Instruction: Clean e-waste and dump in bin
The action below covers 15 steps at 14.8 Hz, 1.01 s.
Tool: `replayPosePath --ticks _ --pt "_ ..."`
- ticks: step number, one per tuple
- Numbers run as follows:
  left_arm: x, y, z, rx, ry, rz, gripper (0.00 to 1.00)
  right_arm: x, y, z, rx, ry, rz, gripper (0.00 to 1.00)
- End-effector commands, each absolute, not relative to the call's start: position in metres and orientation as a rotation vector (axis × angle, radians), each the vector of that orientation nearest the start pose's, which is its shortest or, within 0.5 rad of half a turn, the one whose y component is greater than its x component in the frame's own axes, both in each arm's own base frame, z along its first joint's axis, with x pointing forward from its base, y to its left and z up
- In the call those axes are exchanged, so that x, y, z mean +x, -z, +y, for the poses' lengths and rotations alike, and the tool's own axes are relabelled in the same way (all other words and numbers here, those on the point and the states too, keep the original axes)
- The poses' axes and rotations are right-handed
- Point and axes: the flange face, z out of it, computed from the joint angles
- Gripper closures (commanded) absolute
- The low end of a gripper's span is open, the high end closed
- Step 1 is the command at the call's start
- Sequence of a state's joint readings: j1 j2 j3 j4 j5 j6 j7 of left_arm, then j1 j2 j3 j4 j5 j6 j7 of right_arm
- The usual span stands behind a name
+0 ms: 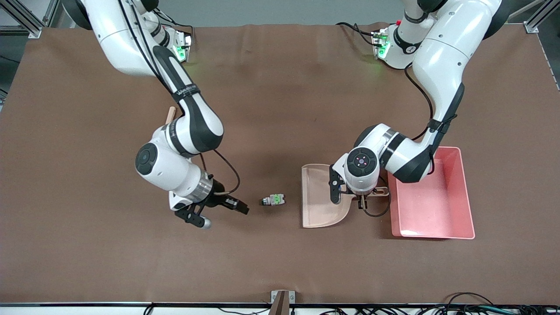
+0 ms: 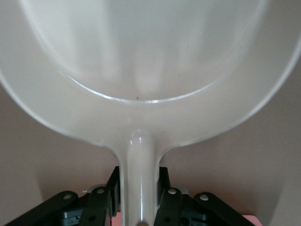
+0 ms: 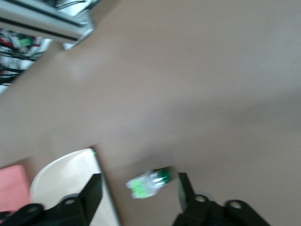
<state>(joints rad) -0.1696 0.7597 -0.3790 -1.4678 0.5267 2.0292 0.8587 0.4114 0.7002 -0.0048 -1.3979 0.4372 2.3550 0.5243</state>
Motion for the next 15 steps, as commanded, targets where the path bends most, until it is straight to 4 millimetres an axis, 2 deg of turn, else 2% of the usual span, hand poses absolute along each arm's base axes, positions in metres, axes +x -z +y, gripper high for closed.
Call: replayPosePath --ticks 1,3,7,9,12,13,15 --pt "0.631 -0.250 -0.313 -2.024 -0.251 2.136 0.63 0.690 -0.324 0.269 -2.789 0.047 0.469 0.00" --pt "0.630 -0.249 -0.315 -2.011 -0.258 2.139 0.63 0.696 -0.329 0.243 -2.841 0.056 0.468 0.00" --pt "0.630 -0.250 -0.314 -1.988 -0.259 2.141 0.65 0.710 -0.323 0.196 -2.931 0.116 0.319 0.00" --pt "0.631 -0.249 -0.314 -1.969 -0.263 2.156 0.68 0.712 -0.320 0.167 -2.950 0.056 0.320 0.00" --pt "0.631 -0.244 -0.314 -1.945 -0.262 2.169 0.76 0.696 -0.305 0.156 -3.116 -0.082 0.198 0.00" --pt "0.632 -0.245 -0.313 -1.929 -0.262 2.181 0.78 0.692 -0.313 0.152 -3.147 -0.068 0.171 0.00" --pt "0.634 -0.245 -0.310 -1.917 -0.260 2.192 0.78 0.687 -0.313 0.145 -3.149 -0.074 0.181 0.00"
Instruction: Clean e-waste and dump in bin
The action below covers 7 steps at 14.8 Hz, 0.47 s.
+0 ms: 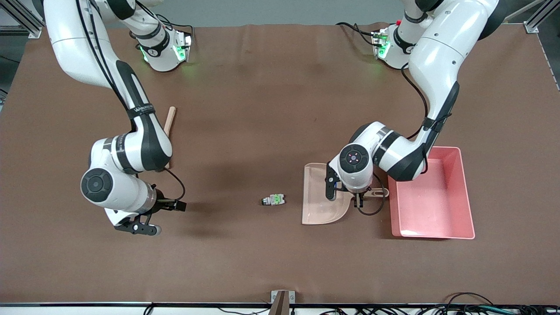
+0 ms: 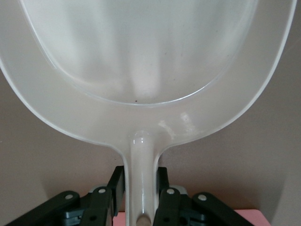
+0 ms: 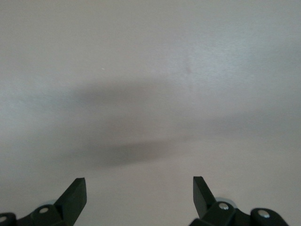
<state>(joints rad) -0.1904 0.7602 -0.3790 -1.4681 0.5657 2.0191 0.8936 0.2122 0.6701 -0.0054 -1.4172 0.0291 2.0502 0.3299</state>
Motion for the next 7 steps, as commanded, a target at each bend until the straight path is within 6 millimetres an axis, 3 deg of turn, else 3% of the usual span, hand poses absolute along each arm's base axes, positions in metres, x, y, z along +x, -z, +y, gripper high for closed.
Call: replayPosePath --ticks 1,3,4,6,7 --pt "0.6349 -0.2453 -0.3087 -1.919 -0.258 2.191 0.78 0.6868 -0.3122 0.1440 -3.149 -0.077 0.184 0.00" --pt "0.6349 -0.2453 -0.3088 -1.922 -0.258 2.190 0.73 0.6879 -0.3112 0.1432 -3.147 -0.070 0.189 0.00" --pt "0.6350 -0.2464 -0.3088 -1.928 -0.255 2.183 0.58 0.6879 -0.3099 0.1441 -3.146 -0.068 0.186 0.00" --pt "0.6369 -0.2515 -0.3055 -1.973 -0.242 2.157 0.01 0.6886 -0.3107 0.1433 -3.146 -0.063 0.189 0.00" --pt "0.6380 -0.2550 -0.3041 -2.010 -0.233 2.134 0.00 0.6885 -0.3096 0.1433 -3.147 -0.065 0.189 0.00"
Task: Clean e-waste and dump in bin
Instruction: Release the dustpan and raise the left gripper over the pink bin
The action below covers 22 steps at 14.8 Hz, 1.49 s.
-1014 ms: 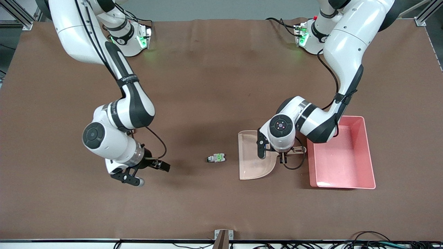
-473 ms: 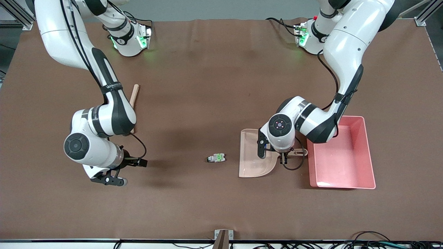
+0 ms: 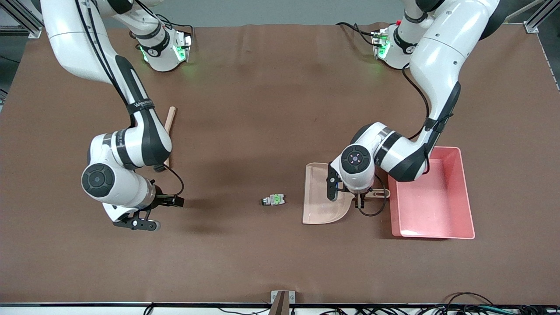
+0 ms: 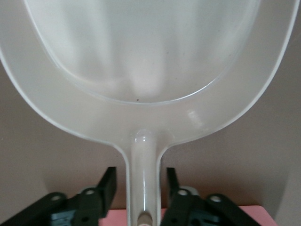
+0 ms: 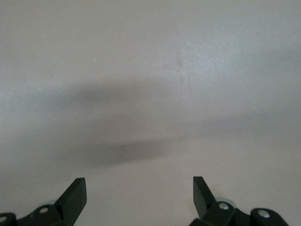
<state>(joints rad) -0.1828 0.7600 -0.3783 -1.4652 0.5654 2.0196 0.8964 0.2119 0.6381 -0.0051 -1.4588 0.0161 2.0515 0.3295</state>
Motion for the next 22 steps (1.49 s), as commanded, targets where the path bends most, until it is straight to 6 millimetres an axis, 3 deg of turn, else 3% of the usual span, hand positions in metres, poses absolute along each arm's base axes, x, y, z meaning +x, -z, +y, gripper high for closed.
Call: replayPosePath --ticks 1,3,6,9,12,15,17,19,22 --pt "0.641 -0.267 -0.302 -2.046 -0.207 2.101 0.00 0.689 -0.310 0.143 -3.147 -0.065 0.186 0.00" --pt "0.648 -0.301 -0.295 -2.183 -0.135 2.005 0.00 0.689 -0.310 0.143 -3.147 -0.065 0.186 0.00" --pt "0.661 -0.339 -0.266 -2.457 -0.042 1.716 0.00 0.689 -0.310 0.143 -3.147 -0.065 0.186 0.00" --pt "0.668 -0.375 -0.255 -2.683 0.072 1.289 0.00 0.689 -0.309 0.142 -3.147 -0.068 0.189 0.00" --pt "0.674 -0.408 -0.232 -2.897 0.177 0.729 0.00 0.689 -0.310 0.143 -3.147 -0.065 0.186 0.00" --pt "0.672 -0.444 -0.223 -2.984 0.277 0.317 0.00 0.688 -0.309 0.142 -3.147 -0.068 0.189 0.00" --pt "0.673 -0.469 -0.202 -2.986 0.335 0.188 0.00 0.688 -0.309 0.142 -3.147 -0.068 0.189 0.00" --pt "0.673 -0.493 -0.170 -2.976 0.340 0.115 0.00 0.689 -0.310 0.136 -3.146 -0.073 0.194 0.00" --pt "0.666 -0.514 -0.146 -3.018 0.295 0.019 0.00 0.690 -0.310 0.130 -3.145 -0.071 0.183 0.00"
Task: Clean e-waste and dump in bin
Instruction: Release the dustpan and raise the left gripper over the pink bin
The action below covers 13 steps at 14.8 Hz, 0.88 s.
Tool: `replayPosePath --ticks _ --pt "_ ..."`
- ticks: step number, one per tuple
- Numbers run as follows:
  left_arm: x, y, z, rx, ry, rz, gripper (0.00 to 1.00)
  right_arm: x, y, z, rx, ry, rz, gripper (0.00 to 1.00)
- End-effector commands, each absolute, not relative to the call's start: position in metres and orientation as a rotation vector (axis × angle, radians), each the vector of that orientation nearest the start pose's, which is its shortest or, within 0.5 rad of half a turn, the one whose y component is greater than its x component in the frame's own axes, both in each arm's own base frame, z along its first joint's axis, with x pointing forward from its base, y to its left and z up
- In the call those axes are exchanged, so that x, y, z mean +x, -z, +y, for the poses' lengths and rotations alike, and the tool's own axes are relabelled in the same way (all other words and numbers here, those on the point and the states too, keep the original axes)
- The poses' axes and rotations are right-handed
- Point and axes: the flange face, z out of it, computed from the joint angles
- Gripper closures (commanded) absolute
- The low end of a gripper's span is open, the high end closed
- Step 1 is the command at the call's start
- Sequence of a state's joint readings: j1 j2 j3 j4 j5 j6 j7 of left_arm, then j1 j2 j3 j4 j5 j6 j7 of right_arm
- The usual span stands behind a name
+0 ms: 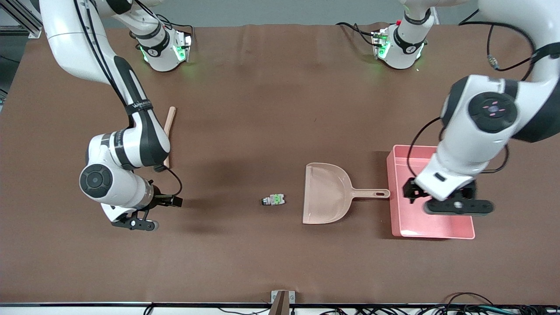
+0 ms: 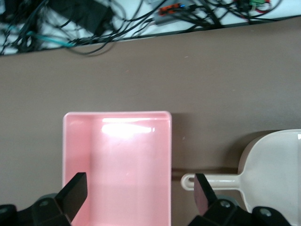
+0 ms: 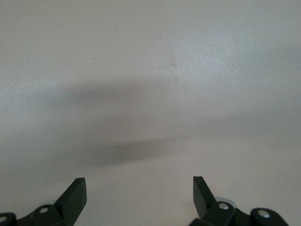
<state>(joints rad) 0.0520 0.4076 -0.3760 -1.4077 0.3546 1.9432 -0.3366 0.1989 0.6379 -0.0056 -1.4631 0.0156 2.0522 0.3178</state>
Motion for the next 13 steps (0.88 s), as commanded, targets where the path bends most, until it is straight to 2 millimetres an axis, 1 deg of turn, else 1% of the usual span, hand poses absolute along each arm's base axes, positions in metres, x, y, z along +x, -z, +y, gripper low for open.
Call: replayPosePath --ticks 1,3,5,6,8,9,10,11,12,13 --pt "0.665 -0.525 -0.139 -3.045 0.304 -0.017 0.00 0.690 -0.308 0.128 -3.145 -0.078 0.188 0.00" --pt "0.659 -0.534 -0.137 -3.056 0.289 -0.031 0.00 0.690 -0.308 0.128 -3.145 -0.076 0.188 0.00" --pt "0.655 -0.541 -0.133 -3.049 0.276 -0.036 0.00 0.691 -0.306 0.123 -3.143 -0.079 0.201 0.00" --pt "0.651 -0.549 -0.130 -3.042 0.281 -0.018 0.00 0.691 -0.305 0.123 -3.143 -0.079 0.201 0.00" --pt "0.647 -0.554 -0.128 -3.054 0.261 0.030 0.00 0.692 -0.301 0.122 -3.144 -0.076 0.200 0.00" --pt "0.641 -0.567 -0.124 -3.052 0.264 0.038 0.00 0.691 -0.295 0.120 -3.145 -0.083 0.204 0.00" --pt "0.635 -0.572 -0.122 -3.044 0.235 0.056 0.00 0.690 -0.288 0.115 -3.147 -0.077 0.209 0.00" --pt "0.629 -0.577 -0.117 -3.037 0.199 0.073 0.00 0.687 -0.278 0.111 -3.147 -0.070 0.200 0.00" --pt "0.626 -0.588 -0.105 -3.036 0.204 0.081 0.00 0.683 -0.264 0.103 -3.146 -0.054 0.173 0.00" --pt "0.625 -0.590 -0.100 -3.058 0.200 0.103 0.00 0.680 -0.256 0.095 -3.145 -0.045 0.144 0.00"
